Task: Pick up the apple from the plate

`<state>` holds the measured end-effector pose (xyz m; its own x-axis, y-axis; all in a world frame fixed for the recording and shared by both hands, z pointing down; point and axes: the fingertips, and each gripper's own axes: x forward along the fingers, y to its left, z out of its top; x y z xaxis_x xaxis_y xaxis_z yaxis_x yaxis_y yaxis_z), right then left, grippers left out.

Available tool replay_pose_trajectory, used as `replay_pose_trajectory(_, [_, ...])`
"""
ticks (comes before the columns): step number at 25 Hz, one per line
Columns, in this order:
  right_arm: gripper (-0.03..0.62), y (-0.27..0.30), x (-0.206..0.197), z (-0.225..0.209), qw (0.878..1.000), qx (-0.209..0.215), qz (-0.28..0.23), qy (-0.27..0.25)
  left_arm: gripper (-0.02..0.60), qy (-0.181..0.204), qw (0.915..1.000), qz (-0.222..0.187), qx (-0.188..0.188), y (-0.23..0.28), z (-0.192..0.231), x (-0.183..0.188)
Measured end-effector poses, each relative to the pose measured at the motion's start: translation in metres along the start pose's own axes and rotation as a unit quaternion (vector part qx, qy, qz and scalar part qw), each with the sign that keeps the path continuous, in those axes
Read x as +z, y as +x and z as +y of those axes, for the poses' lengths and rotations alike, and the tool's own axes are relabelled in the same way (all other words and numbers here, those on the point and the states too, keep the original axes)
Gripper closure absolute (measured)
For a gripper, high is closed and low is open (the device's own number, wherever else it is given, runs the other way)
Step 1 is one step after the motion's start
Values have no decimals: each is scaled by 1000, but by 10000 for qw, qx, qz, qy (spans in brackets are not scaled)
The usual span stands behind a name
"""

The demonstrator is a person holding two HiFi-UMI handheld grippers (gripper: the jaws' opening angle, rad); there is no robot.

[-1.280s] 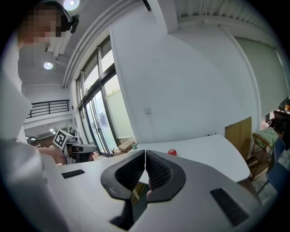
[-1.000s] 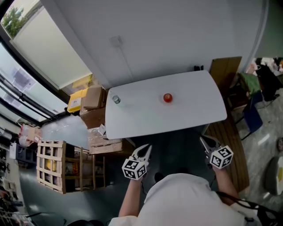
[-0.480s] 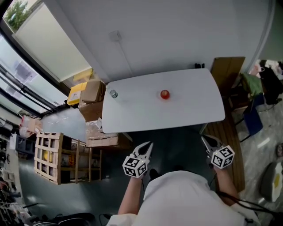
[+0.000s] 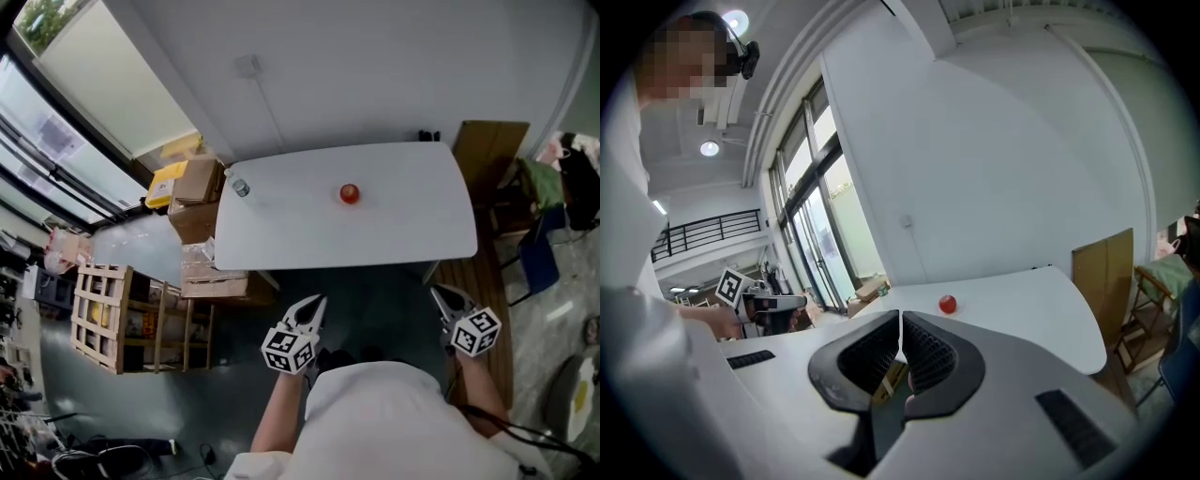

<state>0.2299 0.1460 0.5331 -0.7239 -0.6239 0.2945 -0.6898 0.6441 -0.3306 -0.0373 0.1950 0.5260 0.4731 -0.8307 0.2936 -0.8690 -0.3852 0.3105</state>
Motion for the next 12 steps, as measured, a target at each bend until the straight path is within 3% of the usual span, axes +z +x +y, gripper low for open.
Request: replay_pose_trajectory(12, [557,18,-10,-8,9999,98,79,119,580,-71,9997,133,170,8,17,-6])
